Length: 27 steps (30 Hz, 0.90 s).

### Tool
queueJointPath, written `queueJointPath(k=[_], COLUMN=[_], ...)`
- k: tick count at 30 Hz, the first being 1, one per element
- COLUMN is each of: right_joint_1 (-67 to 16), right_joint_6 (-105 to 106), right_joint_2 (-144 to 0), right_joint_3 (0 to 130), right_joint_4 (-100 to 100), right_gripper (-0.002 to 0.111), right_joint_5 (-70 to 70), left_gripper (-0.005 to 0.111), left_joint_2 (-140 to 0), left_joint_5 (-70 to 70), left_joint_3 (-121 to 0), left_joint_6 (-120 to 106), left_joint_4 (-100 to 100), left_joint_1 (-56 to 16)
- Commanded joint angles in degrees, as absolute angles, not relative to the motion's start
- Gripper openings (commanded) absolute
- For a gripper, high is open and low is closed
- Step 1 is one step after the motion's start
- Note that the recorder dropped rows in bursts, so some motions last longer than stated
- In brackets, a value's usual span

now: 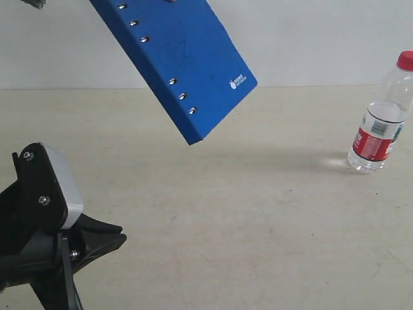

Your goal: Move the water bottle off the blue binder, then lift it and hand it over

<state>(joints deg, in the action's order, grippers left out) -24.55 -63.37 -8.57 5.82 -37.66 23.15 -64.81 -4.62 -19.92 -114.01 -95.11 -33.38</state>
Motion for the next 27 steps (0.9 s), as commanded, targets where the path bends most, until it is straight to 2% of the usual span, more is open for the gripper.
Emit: queueJointPath(k=[1, 4, 7, 14, 17, 19, 24, 27], right_joint_1=[-24.51, -24.51, -24.51, -24.51, -24.51, -24.51, -24.51, -24.51], right_joint_6=[-63.53, -63.53, -63.53, -63.53, -63.53, -63.53, -63.53, -63.53], right_joint_2=[-8.72, -8.72, -8.72, -8.72, -8.72, -8.72, -8.72, -8.72], right_joint_3=[5.62, 5.62, 5.62, 5.62, 5.62, 5.62, 5.62, 5.62], right_joint_4=[-38.23, -38.23, -38.23, -38.23, -38.47, -38.47, -38.47, -38.47], right_gripper=[0.0, 0.0, 0.0, 0.0, 0.0, 0.0, 0.0, 0.0], right_joint_5=[22.49, 22.49, 22.49, 22.49, 22.57, 22.33, 22.33, 22.33], left_gripper=[0.005, 0.005, 0.005, 0.005, 0.005, 0.005, 0.005, 0.005], left_joint_2=[-64.35, -64.35, -64.35, -63.27, -57.47, -52.04, -39.71, -34.63], left_joint_5=[-6.49, -5.65, 4.08, 12.44, 4.31, -4.76, -15.24, -16.09], left_joint_3=[-20.37, -20.37, -20.37, -21.47, -21.45, -21.45, -21.45, -21.05], left_joint_6=[-113.97, -113.67, -111.88, -105.05, -100.75, -100.62, -100.02, -99.74], left_joint_4=[-95.52, -95.4, -96.73, -96.85, -96.68, -96.68, -96.68, -96.68], left_joint_1=[-33.81, -33.81, -33.81, -33.15, -25.77, -17.11, 2.11, 7.16])
